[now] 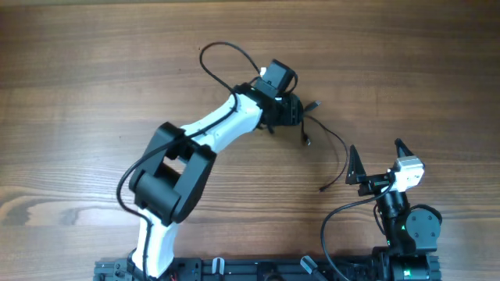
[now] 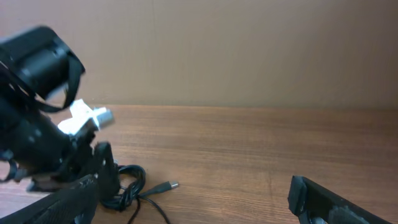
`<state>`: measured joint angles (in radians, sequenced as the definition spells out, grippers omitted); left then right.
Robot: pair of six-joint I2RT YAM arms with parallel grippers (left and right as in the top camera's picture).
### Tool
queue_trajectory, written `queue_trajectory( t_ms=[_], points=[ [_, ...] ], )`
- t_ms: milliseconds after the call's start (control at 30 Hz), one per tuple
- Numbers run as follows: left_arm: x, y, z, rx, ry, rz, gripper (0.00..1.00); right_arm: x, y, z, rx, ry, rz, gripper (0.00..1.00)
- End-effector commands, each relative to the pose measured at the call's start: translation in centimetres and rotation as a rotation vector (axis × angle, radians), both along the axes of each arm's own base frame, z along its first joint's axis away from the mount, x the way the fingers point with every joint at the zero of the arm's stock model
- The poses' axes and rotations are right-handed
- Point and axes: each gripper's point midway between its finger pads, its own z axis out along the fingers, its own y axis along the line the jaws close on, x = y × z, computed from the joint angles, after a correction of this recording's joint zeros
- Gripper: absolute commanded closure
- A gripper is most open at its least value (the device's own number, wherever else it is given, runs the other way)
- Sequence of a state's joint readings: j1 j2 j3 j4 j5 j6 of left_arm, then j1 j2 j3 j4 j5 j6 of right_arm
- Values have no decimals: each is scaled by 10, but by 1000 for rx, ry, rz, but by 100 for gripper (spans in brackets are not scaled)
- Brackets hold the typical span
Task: Untangle cables
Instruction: 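Lower the left gripper and grasp the black cable bundle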
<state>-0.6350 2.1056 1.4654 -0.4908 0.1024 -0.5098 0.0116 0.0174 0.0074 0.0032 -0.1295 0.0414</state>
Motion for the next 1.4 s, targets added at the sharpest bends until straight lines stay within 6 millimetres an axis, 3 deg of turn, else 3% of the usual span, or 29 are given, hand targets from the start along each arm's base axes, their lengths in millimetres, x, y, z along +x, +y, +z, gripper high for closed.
queue_trajectory(
  t_ms=[0,33,100,200,400,567,667,733,800,833,900,933,967,1000,1067,1233,1367],
  points=[
    [-13,-13,-7,2,38,14,48,0,-2,2,13,-9,-15,0],
    [-16,-13,-9,20,36,11,61,0,-2,2,13,-9,-15,0],
    [-20,-9,-11,69,25,15,77,0,-2,2,13,-9,-15,0],
    [-23,-1,-14,121,25,21,96,0,-2,2,13,-9,-15,0],
    [-33,23,-21,204,83,-12,96,0,-2,2,13,-9,-15,0],
    [-50,44,-22,342,90,-301,96,0,-2,2,13,-9,-15,0],
    [-50,76,-18,531,69,-376,96,0,-2,2,13,-9,-15,0],
    [-42,106,-10,709,36,-357,96,0,-2,2,13,-9,-15,0],
    [-32,123,-2,818,-7,-329,96,0,-2,2,13,-9,-15,0],
    [-29,123,1,823,-25,-313,90,0,-2,2,13,-9,-15,0],
    [-22,95,-1,641,-53,-198,34,0,-2,2,13,-9,-15,0],
    [-24,77,-4,533,-37,-198,27,0,-2,2,13,-9,-15,0],
    [-27,58,-4,425,-21,-201,0,0,-2,2,13,-9,-15,0],
    [-29,32,-3,278,4,-177,0,0,-2,2,13,-9,-15,0],
    [-27,10,1,133,33,-85,0,0,-2,2,13,-9,-15,0],
    [-12,5,3,42,45,182,6,0,-2,2,13,-9,-15,0],
    [0,9,-8,22,46,360,12,0,-2,2,13,-9,-15,0]
  ],
)
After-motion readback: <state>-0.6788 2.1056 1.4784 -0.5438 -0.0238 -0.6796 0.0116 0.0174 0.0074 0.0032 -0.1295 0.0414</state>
